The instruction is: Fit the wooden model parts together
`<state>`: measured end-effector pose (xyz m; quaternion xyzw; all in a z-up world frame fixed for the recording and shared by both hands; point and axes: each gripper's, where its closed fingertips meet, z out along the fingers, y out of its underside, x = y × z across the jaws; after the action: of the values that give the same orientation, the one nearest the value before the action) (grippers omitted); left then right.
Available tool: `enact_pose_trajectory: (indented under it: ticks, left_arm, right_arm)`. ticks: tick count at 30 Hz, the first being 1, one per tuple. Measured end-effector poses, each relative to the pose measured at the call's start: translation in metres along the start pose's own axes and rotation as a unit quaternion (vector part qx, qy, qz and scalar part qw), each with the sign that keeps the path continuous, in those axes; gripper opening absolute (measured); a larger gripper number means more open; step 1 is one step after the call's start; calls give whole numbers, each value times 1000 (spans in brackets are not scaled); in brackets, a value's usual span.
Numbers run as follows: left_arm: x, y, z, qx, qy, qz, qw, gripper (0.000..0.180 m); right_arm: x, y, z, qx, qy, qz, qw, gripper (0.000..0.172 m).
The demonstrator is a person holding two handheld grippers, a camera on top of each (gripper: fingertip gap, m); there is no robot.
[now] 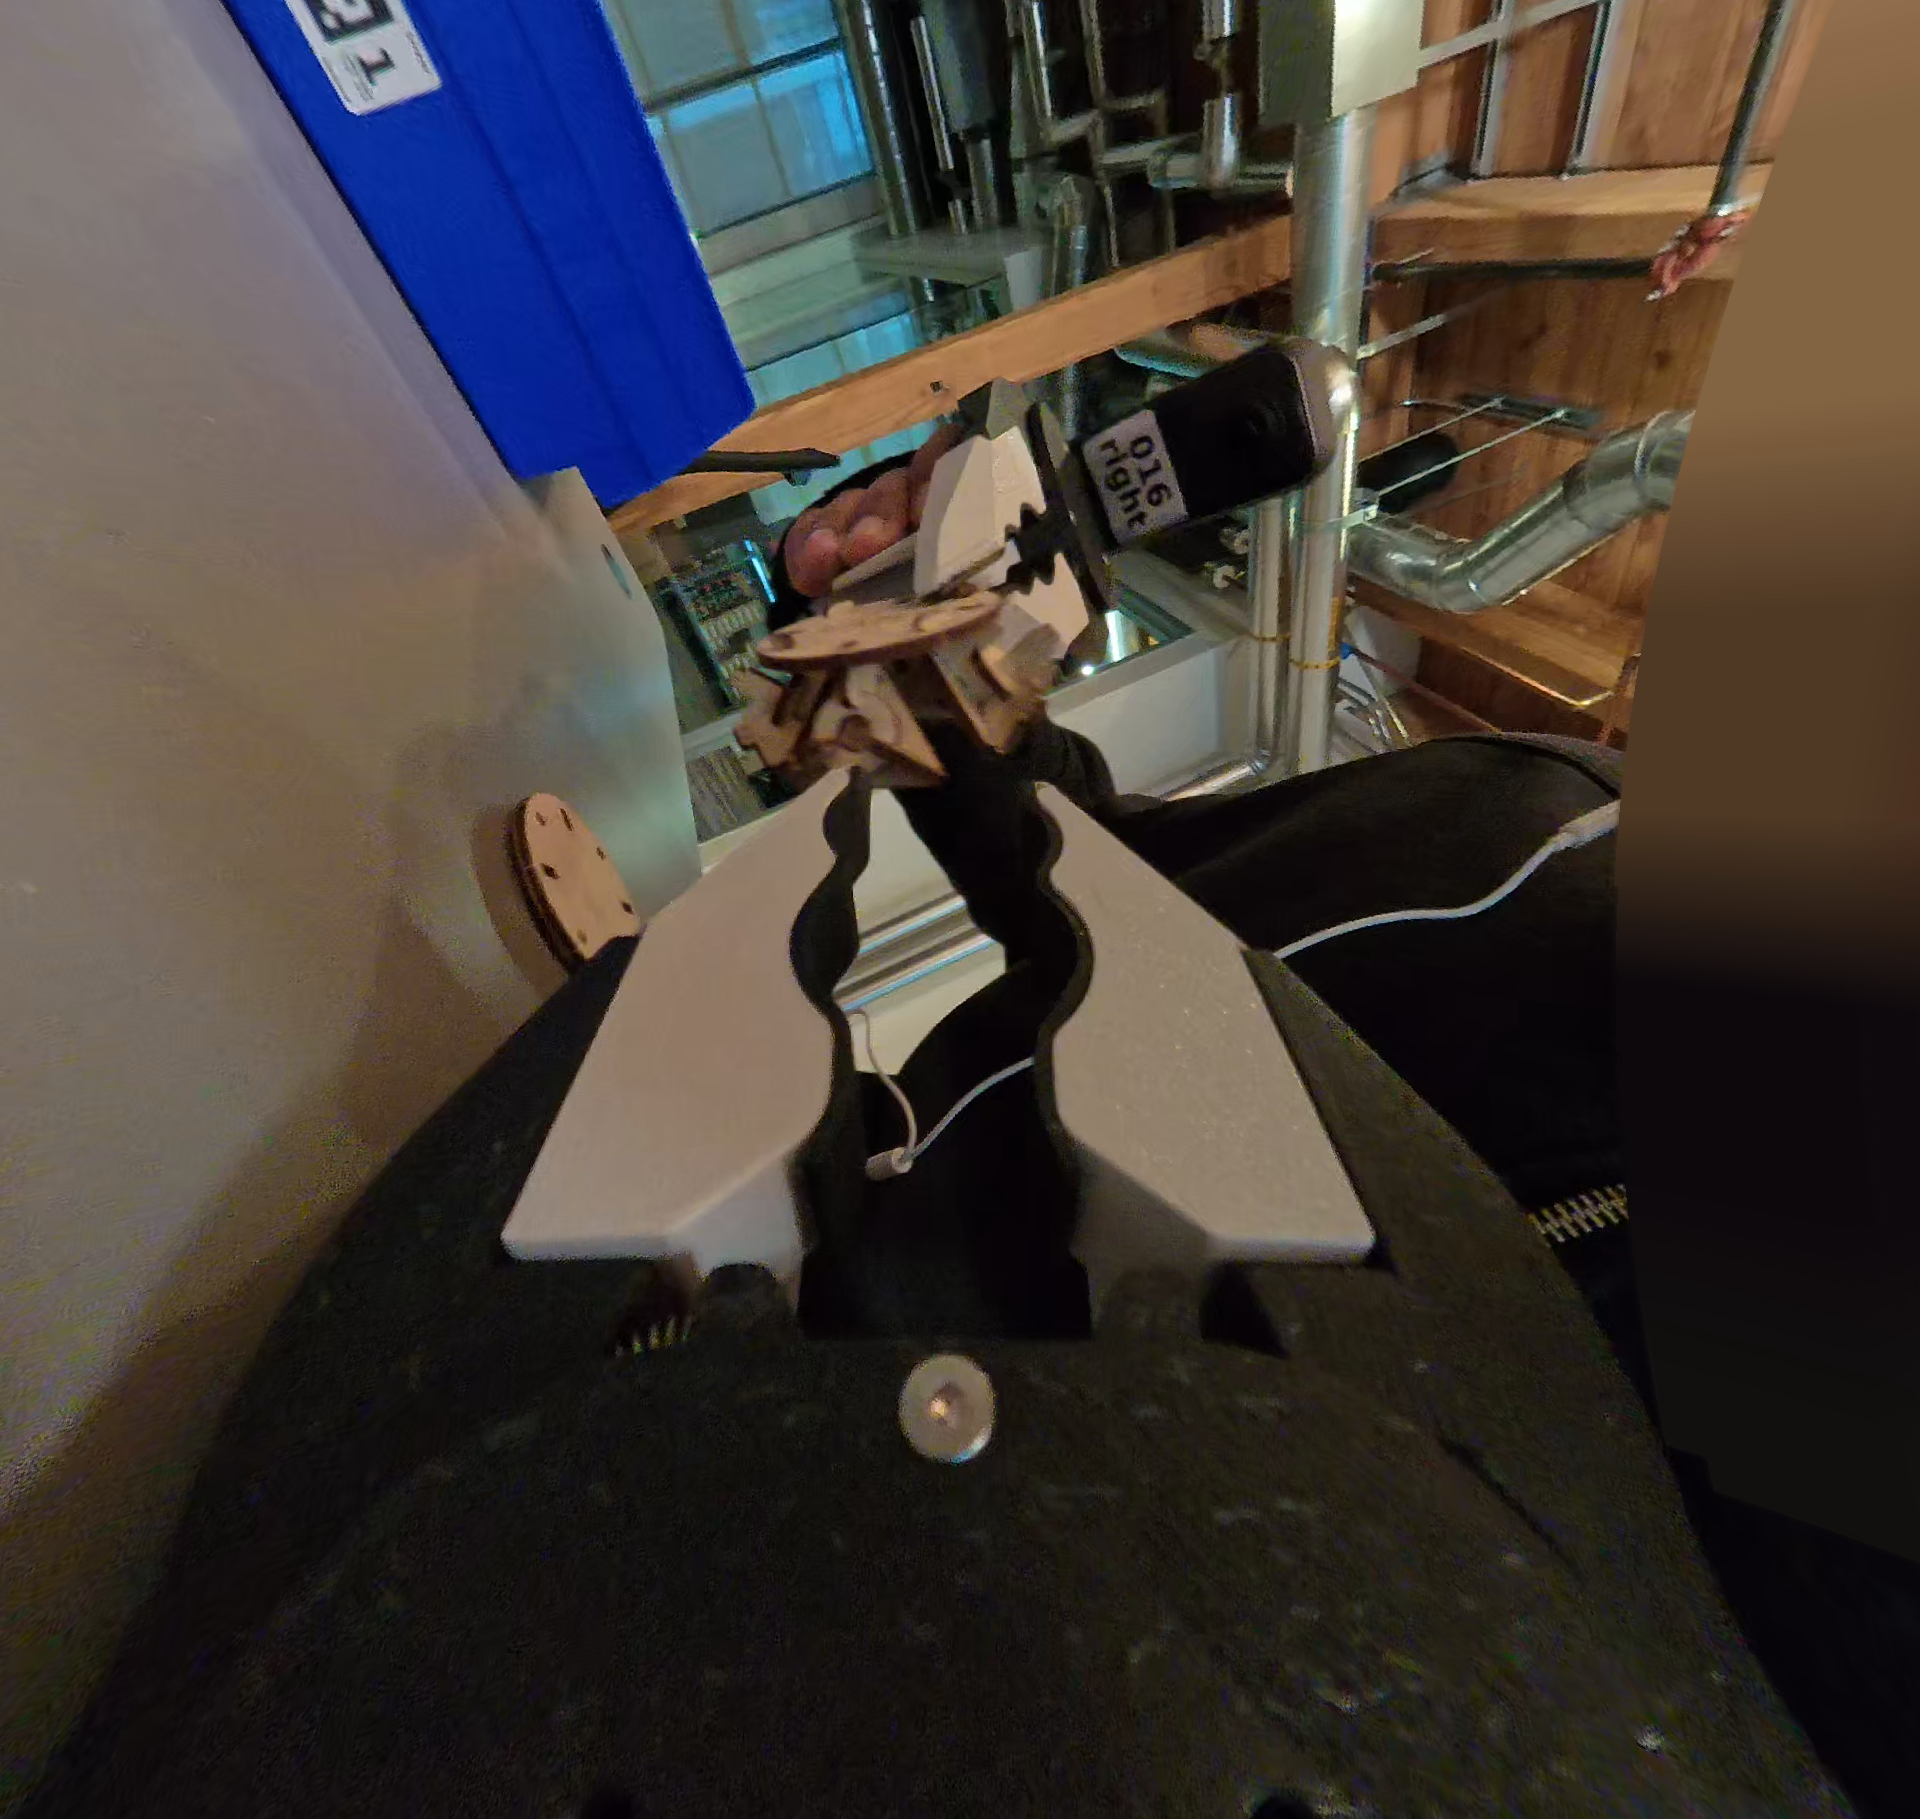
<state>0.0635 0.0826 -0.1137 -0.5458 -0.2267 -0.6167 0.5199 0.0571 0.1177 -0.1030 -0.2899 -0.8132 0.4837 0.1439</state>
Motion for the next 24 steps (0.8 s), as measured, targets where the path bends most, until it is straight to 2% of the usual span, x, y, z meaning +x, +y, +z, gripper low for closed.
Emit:
enact_pose_trajectory:
  ticks: [2,5,10,18,24]
  left_arm:
    - [-4,2,-2,-12,-29,28,999,16]
    - [-25,14,-3,-68,-130,96,985,16]
    - [-41,34,2,-137,-187,124,965,0]
    - [-50,33,0,-138,-220,123,958,0]
    - [-54,33,-1,-139,-236,130,953,0]
  right_arm:
    - [6,13,-2,-45,24,-4,999,3]
    - [8,32,-1,-94,41,23,994,3]
    - [3,47,1,-122,53,50,990,3]
    - [-6,58,6,-173,31,-33,984,3]
    - [-10,51,9,-146,9,-74,987,3]
